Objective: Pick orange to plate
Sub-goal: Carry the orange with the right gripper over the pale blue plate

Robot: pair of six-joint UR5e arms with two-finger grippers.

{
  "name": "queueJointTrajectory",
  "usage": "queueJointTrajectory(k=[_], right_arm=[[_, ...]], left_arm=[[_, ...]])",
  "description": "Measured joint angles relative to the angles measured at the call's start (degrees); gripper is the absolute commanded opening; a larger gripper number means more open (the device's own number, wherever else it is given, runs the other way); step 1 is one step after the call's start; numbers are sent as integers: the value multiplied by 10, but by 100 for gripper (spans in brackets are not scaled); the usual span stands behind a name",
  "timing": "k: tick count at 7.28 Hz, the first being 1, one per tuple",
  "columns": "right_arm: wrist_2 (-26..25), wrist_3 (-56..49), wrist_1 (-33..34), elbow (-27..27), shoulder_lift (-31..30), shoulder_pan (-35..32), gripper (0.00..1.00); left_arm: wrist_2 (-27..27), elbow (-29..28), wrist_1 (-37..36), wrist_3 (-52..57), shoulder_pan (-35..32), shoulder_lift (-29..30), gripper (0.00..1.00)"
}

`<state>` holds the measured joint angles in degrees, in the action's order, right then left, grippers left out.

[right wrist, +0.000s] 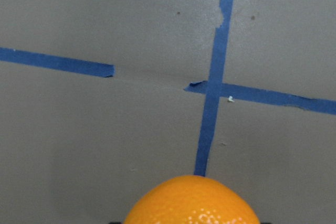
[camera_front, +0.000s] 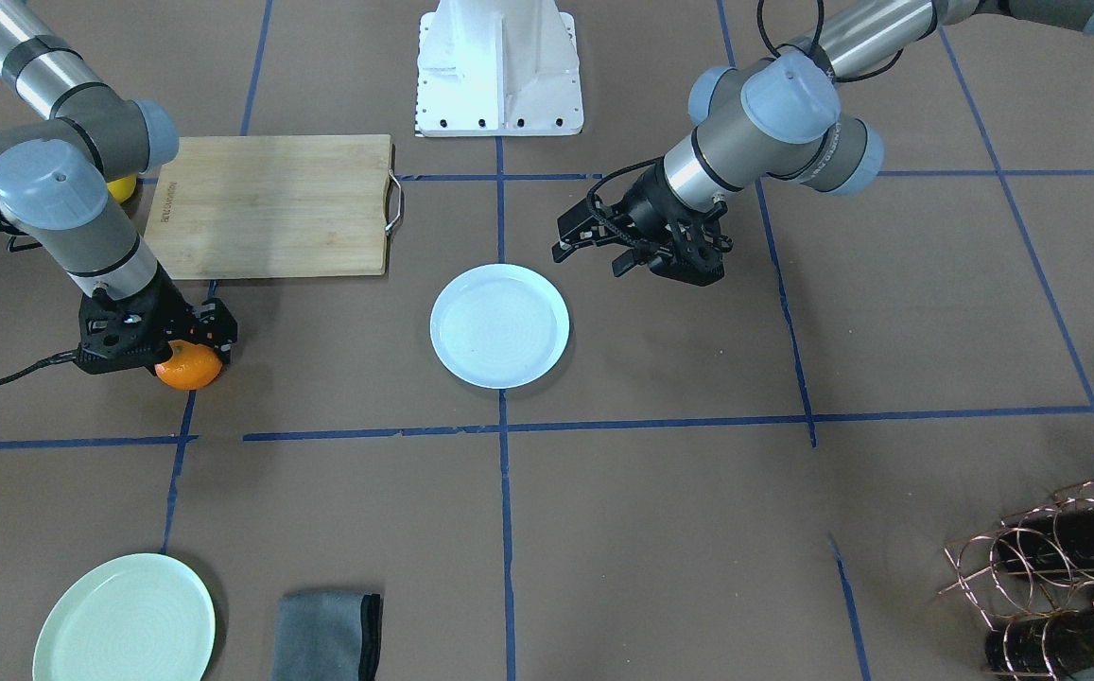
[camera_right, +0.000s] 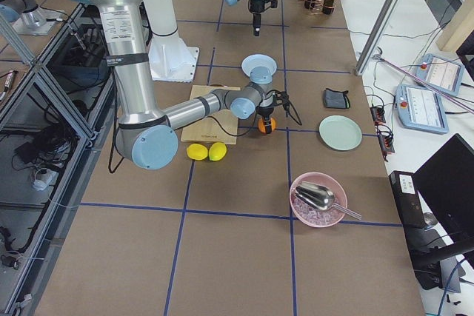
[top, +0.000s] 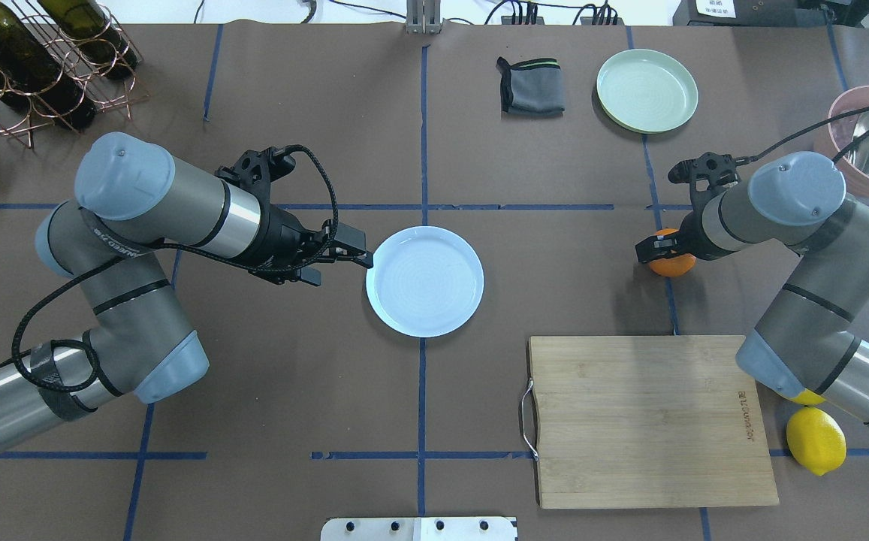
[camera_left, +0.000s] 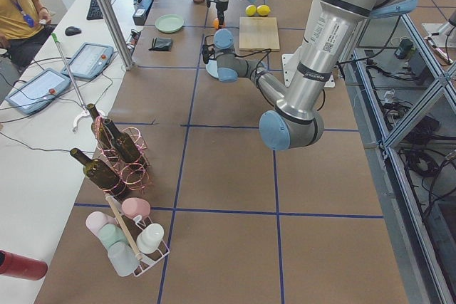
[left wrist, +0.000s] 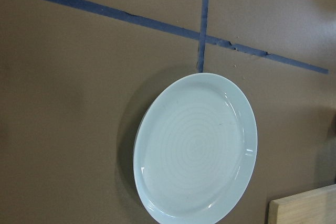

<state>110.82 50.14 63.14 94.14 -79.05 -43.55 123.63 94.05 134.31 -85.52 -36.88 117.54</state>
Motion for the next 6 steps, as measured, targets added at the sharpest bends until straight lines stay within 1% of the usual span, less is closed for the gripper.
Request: queueJointTrajectory(k=[2,3,4,5,6], right_arm=[[3,12,3,17,17,-2,0],[5,49,6,31,37,2,0],[3,120,10,41,75,19,0],[-10,199,16,42,122,52,0],[-37,255,23,30,169,85,0]], left_arm=[[1,9,0,0,0,-5,100],[1,13,0,0,-1,-7,100],[3,22,0,0,-1,-13,100],[4,39,0,0,-2,-26,100],[5,56,0,0,-5,-40,100]])
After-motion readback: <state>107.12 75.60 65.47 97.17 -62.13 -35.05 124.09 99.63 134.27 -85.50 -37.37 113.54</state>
